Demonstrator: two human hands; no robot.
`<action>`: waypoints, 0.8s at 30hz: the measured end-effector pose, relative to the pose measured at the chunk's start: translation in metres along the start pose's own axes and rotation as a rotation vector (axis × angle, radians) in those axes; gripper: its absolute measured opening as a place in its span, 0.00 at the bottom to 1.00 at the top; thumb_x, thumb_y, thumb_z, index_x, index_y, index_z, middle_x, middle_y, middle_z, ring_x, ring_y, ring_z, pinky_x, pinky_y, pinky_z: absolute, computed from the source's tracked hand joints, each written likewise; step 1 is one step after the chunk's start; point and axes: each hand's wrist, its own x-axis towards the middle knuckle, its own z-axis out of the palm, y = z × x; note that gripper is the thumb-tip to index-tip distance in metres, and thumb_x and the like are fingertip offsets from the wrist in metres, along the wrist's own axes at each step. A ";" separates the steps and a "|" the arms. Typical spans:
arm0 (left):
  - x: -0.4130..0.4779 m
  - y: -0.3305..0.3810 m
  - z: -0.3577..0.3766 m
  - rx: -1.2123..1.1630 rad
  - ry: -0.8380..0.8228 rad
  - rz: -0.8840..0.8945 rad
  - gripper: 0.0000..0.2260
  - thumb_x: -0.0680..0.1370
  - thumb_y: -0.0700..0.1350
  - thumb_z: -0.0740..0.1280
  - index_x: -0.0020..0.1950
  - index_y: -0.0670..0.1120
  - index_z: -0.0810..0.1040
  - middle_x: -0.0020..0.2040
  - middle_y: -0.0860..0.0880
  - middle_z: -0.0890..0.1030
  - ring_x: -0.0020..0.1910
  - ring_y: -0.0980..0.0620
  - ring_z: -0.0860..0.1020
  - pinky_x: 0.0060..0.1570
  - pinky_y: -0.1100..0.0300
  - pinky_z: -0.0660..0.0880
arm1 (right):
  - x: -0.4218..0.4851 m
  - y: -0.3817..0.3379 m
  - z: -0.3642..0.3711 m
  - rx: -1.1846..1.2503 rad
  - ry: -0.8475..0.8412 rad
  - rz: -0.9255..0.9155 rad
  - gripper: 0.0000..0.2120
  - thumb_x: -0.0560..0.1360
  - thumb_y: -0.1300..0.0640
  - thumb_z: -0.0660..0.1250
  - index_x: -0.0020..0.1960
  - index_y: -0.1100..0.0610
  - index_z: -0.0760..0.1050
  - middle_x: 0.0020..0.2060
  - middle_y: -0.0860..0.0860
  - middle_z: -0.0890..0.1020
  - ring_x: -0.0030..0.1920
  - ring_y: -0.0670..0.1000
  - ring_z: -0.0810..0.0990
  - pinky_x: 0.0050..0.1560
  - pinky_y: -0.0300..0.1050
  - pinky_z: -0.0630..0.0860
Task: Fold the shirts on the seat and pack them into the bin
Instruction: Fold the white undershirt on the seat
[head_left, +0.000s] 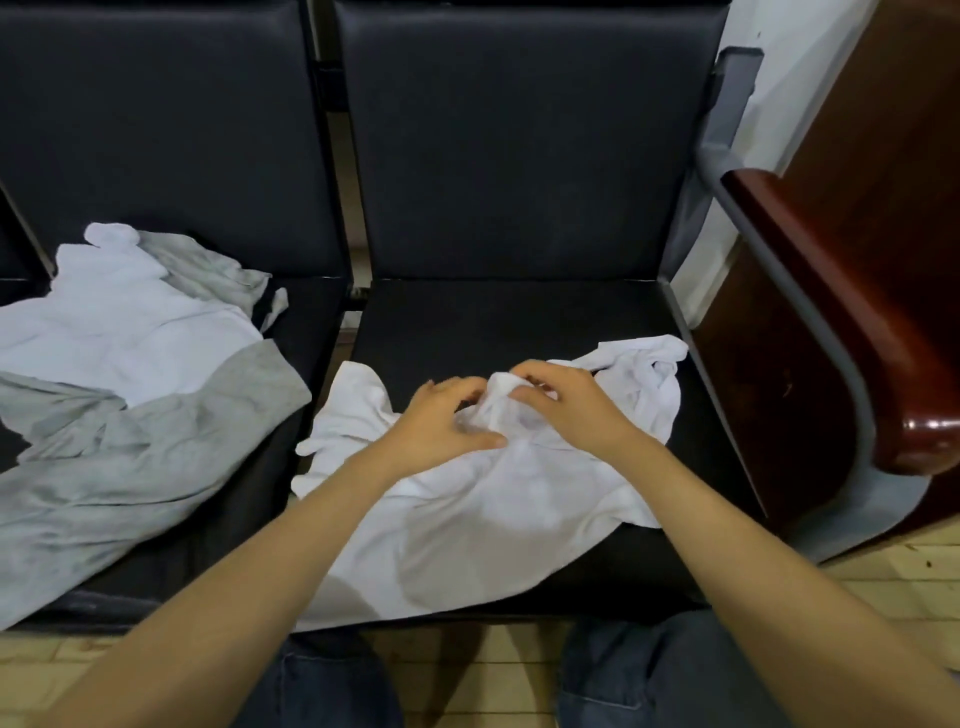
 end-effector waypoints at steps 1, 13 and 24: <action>0.004 0.006 0.004 0.017 0.041 -0.008 0.15 0.74 0.53 0.71 0.53 0.44 0.77 0.47 0.46 0.80 0.48 0.49 0.78 0.66 0.53 0.64 | 0.002 0.001 0.000 0.001 0.037 0.004 0.09 0.79 0.56 0.62 0.58 0.53 0.75 0.51 0.47 0.80 0.50 0.44 0.77 0.50 0.30 0.69; 0.023 0.003 0.022 0.254 0.378 0.012 0.18 0.76 0.36 0.64 0.66 0.40 0.72 0.66 0.41 0.70 0.65 0.41 0.67 0.63 0.59 0.61 | -0.046 0.046 -0.030 -0.347 0.037 0.747 0.32 0.72 0.46 0.71 0.69 0.57 0.63 0.63 0.57 0.70 0.63 0.58 0.71 0.56 0.50 0.73; 0.037 -0.004 0.023 0.171 0.214 -0.106 0.19 0.80 0.46 0.63 0.71 0.48 0.69 0.74 0.46 0.62 0.73 0.46 0.59 0.71 0.55 0.56 | -0.058 0.054 -0.051 -0.415 -0.065 0.687 0.05 0.73 0.59 0.65 0.47 0.56 0.72 0.44 0.52 0.75 0.43 0.51 0.76 0.41 0.43 0.74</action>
